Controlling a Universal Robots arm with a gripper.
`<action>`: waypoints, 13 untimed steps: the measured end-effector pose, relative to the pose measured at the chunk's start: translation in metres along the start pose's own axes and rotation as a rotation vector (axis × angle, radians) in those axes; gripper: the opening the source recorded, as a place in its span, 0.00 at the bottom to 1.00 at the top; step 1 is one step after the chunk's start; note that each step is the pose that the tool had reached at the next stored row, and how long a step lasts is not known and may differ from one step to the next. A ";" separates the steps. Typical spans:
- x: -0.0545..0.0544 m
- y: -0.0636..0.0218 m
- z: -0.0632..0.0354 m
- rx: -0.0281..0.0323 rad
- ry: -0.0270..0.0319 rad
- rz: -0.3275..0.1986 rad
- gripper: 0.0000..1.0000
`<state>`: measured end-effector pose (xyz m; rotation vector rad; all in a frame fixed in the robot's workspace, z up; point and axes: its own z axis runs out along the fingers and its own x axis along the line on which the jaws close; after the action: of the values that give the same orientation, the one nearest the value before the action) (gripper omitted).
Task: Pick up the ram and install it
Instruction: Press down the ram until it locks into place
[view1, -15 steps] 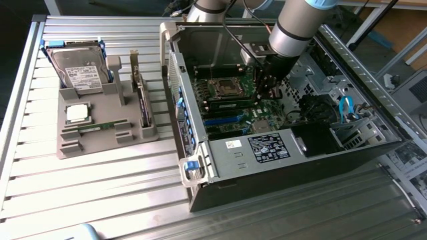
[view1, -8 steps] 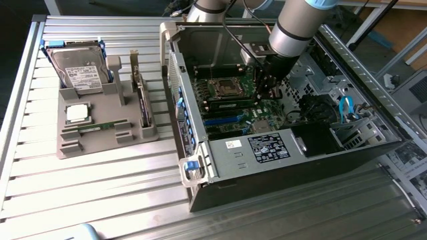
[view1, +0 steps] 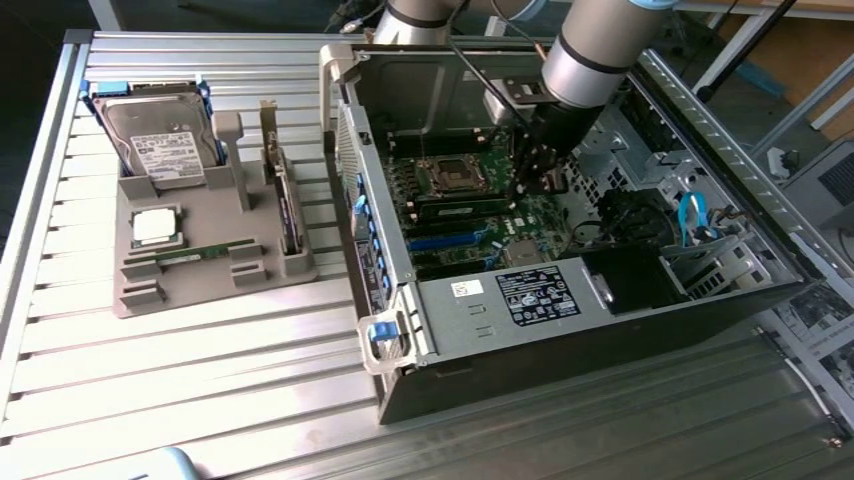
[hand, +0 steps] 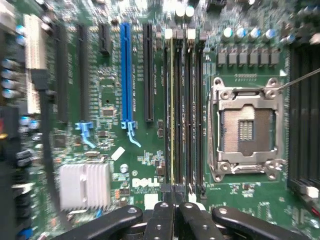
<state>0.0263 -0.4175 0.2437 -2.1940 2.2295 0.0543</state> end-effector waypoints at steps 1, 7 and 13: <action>0.000 0.0000 -0.0038 0.0000 0.0002 0.000 0.11; 0.000 0.0060 -0.0091 0.0024 0.0003 0.000 0.11; 0.000 0.0235 -0.0088 0.0063 0.0000 0.000 0.11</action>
<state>0.0030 -0.4176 0.2529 -2.1911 2.2262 0.0471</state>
